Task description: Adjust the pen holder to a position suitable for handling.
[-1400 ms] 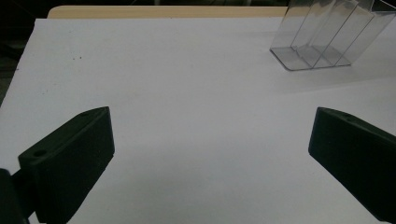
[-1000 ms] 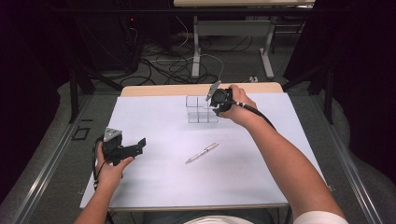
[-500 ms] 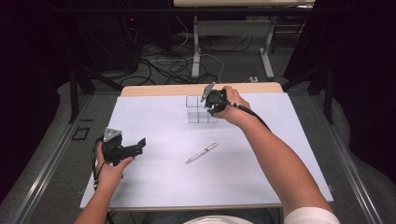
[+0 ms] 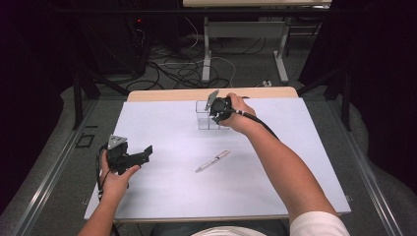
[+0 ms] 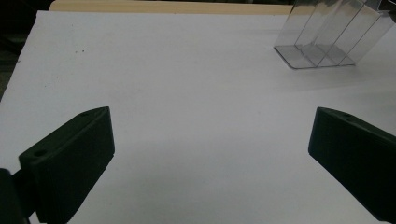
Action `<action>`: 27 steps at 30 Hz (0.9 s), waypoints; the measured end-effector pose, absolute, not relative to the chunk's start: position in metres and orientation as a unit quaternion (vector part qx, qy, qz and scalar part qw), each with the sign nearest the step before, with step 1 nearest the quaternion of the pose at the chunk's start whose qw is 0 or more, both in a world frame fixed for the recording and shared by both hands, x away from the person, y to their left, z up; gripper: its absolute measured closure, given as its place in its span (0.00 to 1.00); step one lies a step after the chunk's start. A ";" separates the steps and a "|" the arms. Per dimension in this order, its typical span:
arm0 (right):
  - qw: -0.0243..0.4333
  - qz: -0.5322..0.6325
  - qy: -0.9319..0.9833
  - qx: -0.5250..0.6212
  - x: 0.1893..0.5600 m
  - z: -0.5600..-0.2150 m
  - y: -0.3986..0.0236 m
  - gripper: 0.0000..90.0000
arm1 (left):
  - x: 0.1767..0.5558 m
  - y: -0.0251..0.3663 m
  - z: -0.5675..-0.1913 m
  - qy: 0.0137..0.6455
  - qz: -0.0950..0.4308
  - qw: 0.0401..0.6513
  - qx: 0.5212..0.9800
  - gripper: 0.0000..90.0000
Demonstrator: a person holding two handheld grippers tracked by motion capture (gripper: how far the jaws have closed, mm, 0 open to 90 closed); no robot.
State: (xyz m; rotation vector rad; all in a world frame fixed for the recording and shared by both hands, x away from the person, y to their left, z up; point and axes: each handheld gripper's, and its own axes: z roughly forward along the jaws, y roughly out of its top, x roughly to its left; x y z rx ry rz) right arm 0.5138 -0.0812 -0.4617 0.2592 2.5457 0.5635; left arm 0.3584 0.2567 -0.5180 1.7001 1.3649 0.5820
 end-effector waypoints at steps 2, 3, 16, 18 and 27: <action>0.259 0.208 0.939 0.094 0.516 -0.465 -0.079 0.63 | 0.358 0.257 -0.519 0.549 0.232 0.429 0.679 0.01; 0.262 0.208 0.938 0.091 0.517 -0.466 -0.078 0.63 | 0.358 0.257 -0.519 0.549 0.232 0.429 0.679 0.01; 0.255 0.206 0.942 0.073 0.517 -0.473 -0.069 0.69 | 0.359 0.257 -0.519 0.547 0.230 0.428 0.681 0.01; 0.256 0.202 0.943 0.067 0.517 -0.473 -0.069 0.70 | 0.359 0.257 -0.519 0.547 0.230 0.428 0.681 0.01; 0.259 0.194 0.945 0.053 0.516 -0.471 -0.068 0.79 | 0.359 0.256 -0.519 0.548 0.228 0.425 0.683 0.01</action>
